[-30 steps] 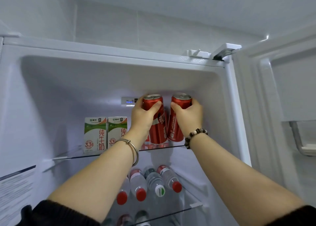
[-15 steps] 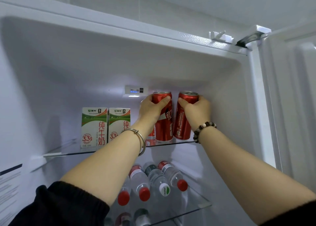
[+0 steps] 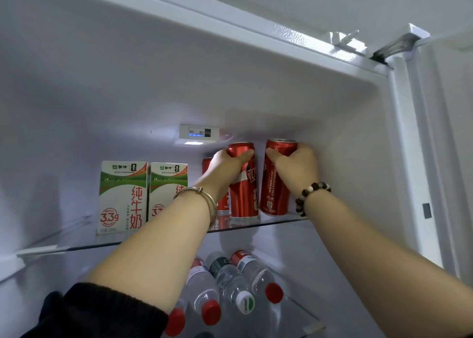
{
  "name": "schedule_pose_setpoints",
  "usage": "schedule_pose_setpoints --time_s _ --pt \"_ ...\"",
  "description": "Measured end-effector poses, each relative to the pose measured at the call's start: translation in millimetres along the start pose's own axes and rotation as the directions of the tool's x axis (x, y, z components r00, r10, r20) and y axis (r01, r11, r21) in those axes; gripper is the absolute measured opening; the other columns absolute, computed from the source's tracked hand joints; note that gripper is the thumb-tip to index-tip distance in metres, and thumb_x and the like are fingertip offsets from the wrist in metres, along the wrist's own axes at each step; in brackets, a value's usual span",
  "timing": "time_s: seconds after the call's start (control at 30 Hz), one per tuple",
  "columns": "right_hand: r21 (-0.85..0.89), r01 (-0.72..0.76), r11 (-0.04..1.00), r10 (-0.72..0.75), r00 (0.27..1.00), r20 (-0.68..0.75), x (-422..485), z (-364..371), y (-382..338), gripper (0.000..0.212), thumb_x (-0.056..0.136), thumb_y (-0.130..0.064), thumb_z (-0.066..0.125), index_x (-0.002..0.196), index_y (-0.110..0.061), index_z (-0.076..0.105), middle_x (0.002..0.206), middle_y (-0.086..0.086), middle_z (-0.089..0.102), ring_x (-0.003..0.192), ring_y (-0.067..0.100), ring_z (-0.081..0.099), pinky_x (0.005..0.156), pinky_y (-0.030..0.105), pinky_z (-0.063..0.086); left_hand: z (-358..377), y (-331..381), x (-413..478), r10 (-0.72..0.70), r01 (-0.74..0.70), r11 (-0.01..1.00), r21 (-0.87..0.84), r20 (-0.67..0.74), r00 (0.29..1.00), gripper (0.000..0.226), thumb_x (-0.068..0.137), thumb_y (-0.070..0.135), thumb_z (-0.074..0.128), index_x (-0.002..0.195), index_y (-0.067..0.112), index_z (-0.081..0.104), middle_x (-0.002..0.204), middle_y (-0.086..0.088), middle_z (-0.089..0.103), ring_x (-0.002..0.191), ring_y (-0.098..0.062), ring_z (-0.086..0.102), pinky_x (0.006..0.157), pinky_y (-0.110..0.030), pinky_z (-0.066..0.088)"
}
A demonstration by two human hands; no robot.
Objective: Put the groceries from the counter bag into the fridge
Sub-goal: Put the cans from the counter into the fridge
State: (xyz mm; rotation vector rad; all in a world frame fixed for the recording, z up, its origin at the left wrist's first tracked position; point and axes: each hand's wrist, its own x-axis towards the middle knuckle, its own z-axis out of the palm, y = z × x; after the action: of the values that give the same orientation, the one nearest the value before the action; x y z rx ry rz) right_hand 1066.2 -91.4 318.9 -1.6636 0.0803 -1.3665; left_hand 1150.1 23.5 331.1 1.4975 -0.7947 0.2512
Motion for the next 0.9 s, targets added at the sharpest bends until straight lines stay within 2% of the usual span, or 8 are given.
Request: schedule_pose_setpoints --time_s 0.1,0.2,0.33,0.5,0.63,0.73,0.83,0.9 --pt "-0.046 0.005 0.999 -0.003 0.999 0.049 4 -1 -2 0.019 0.082 -0.032 0.069 0.090 -0.017 0.060 0.078 -0.003 0.062 0.070 0.015 0.060 0.059 0.025 0.045 -5 -2 3 -0.040 0.038 0.998 0.055 0.043 0.998 0.030 0.087 0.034 0.065 0.105 0.010 0.060 0.098 -0.011 0.070 0.091 -0.030 0.068 0.090 -0.047 0.052" --pt "-0.097 0.005 0.995 0.004 0.995 0.095 7 1 -3 0.017 0.083 -0.032 0.067 0.079 -0.019 0.056 0.072 -0.005 0.058 0.063 0.010 0.056 0.052 0.022 0.040 -8 -4 6 -0.085 0.081 0.995 0.061 0.063 0.994 0.034 0.086 0.033 0.065 0.110 0.012 0.057 0.101 -0.011 0.069 0.093 -0.030 0.067 0.091 -0.049 0.050" --pt "-0.114 -0.012 0.993 0.027 0.991 0.130 11 9 0 0.025 0.084 -0.034 0.067 0.094 -0.012 0.058 0.076 -0.002 0.059 0.063 0.011 0.056 0.051 0.021 0.039 -13 -9 6 -0.135 0.134 0.991 0.020 0.051 0.990 0.038 0.086 0.036 0.065 0.112 0.009 0.058 0.100 -0.011 0.070 0.093 -0.030 0.067 0.092 -0.049 0.050" --pt "-0.151 -0.030 0.988 0.054 0.985 0.161 11 19 10 0.032 0.086 -0.035 0.063 0.101 -0.008 0.058 0.088 0.005 0.063 0.069 0.017 0.059 0.053 0.022 0.040 -16 -14 2 -0.160 0.158 0.986 0.048 0.040 0.986 0.040 0.088 0.034 0.063 0.119 0.010 0.054 0.104 -0.009 0.066 0.098 -0.027 0.064 0.094 -0.048 0.049" --pt "-0.183 -0.021 0.983 0.055 0.982 0.183 13 18 11 0.031 0.087 -0.035 0.062 0.102 -0.009 0.057 0.088 0.005 0.061 0.067 0.014 0.057 0.052 0.022 0.039 -20 -12 -5 -0.185 0.176 0.974 0.144 0.052 0.981 0.035 0.087 0.021 0.067 0.118 0.010 0.054 0.109 -0.009 0.064 0.104 -0.027 0.061 0.097 -0.049 0.047" --pt "-0.287 -0.006 0.958 0.077 0.968 0.237 12 15 12 0.033 0.088 -0.035 0.061 0.103 -0.007 0.059 0.088 0.006 0.062 0.074 0.020 0.060 0.054 0.023 0.039 -21 -9 -10 -0.203 0.187 0.960 0.207 0.059 0.977 0.035 0.084 0.010 0.069 0.116 0.012 0.054 0.111 -0.009 0.063 0.106 -0.027 0.060 0.097 -0.048 0.047" --pt "-0.420 0.003 0.908 0.132 0.947 0.291 7 11 17 0.030 0.084 -0.037 0.066 0.100 -0.013 0.057 0.086 0.002 0.058 0.073 0.018 0.056 0.062 0.026 0.042 -20 -11 -12 -0.162 0.159 0.966 0.205 0.001 0.987 0.026 0.080 0.011 0.072 0.102 0.013 0.058 0.105 -0.009 0.065 0.098 -0.027 0.063 0.091 -0.046 0.052" --pt "-0.501 0.034 0.865 0.140 0.942 0.306 5 11 21 0.036 0.080 -0.040 0.070 0.104 -0.014 0.060 0.089 0.003 0.062 0.075 0.018 0.058 0.068 0.029 0.046 -19 -15 -14 -0.131 0.139 0.967 0.213 -0.053 0.990 0.024 0.078 0.013 0.074 0.097 0.010 0.060 0.101 -0.009 0.066 0.093 -0.027 0.065 0.086 -0.045 0.055"
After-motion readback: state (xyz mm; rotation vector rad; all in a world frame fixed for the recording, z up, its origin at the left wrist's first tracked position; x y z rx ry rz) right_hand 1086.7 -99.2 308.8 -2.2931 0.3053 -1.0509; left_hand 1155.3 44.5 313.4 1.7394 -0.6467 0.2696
